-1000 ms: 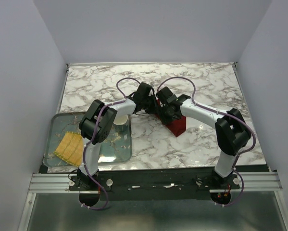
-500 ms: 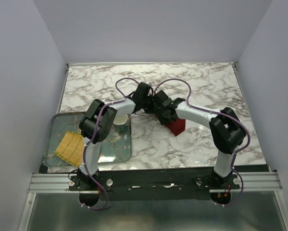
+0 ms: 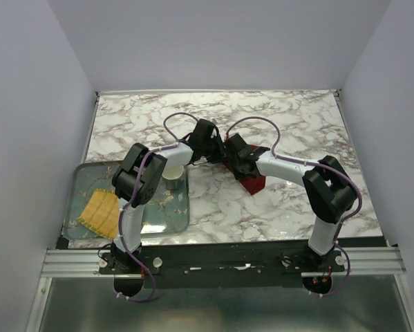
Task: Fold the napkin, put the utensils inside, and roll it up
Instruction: Roll the napkin with the utensil
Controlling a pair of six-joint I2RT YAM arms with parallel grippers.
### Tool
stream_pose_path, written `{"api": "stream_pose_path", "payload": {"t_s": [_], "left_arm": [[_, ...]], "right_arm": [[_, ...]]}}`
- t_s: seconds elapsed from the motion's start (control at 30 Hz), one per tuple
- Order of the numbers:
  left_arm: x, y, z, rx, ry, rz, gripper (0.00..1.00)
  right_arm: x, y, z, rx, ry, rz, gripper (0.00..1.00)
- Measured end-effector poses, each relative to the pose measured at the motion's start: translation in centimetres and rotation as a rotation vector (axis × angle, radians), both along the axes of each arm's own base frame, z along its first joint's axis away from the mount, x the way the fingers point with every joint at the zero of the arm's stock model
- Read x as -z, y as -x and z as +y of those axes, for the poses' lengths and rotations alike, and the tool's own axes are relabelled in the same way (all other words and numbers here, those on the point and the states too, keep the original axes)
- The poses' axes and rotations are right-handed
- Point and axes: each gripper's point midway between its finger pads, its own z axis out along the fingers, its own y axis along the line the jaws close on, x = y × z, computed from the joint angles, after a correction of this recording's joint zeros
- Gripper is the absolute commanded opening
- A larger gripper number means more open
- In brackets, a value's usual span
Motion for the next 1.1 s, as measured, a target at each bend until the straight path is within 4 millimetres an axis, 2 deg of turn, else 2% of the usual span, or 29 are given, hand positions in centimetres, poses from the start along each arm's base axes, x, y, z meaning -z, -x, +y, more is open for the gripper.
{"api": "stream_pose_path", "payload": {"t_s": [0.1, 0.27, 0.47, 0.57, 0.83, 1.1], "left_arm": [[-0.7, 0.4, 0.6, -0.002, 0.007, -0.005, 0.38], [-2.8, 0.8, 2.0, -0.013, 0.005, -0.027, 0.46], [-7.3, 0.4, 2.9, -0.024, 0.026, -0.110, 0.44], [-8.2, 0.4, 2.9, -0.021, 0.034, -0.127, 0.42], [-6.6, 1.3, 2.4, -0.010, 0.024, -0.091, 0.38], [-3.0, 1.9, 0.4, 0.026, -0.009, -0.027, 0.33]], "right_arm": [[0.1, -0.3, -0.4, 0.024, -0.026, -0.002, 0.14], [0.0, -0.4, -0.4, 0.016, -0.105, 0.023, 0.10], [-0.1, -0.2, -0.1, -0.045, -0.306, 0.160, 0.09], [-0.2, -0.3, -0.2, -0.057, -0.423, 0.227, 0.09], [0.1, 0.4, 1.5, -0.150, -0.779, 0.465, 0.10], [0.1, 1.9, 2.1, -0.173, -0.845, 0.559, 0.14]]}}
